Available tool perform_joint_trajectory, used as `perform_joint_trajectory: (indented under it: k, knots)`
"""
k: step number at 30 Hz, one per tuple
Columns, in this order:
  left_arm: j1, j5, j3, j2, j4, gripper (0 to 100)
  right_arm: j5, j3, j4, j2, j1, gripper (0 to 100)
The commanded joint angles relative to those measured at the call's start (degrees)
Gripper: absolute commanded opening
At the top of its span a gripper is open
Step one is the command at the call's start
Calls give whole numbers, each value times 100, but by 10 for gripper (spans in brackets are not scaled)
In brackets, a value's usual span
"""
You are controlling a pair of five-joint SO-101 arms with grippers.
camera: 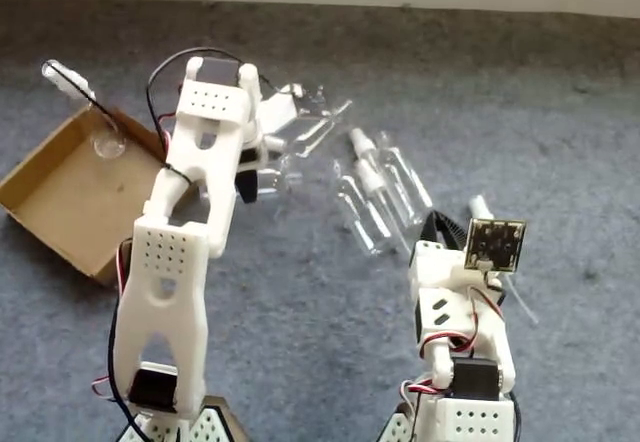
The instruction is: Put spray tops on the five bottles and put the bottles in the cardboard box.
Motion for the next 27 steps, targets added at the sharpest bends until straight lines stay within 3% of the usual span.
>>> perform_joint_trajectory:
  k: [1,7,15,27]
  knots:
    - [277,70,277,-119,88,189,0,708,48,-48,22,4]
    - [409,79,699,-154,88,107,0,708,48,-48,22,4]
    - [892,123,1235,-251,88,101,0,708,48,-48,22,4]
    - [1982,1020,3380,-2062,53,101,0,708,40,-57,22,4]
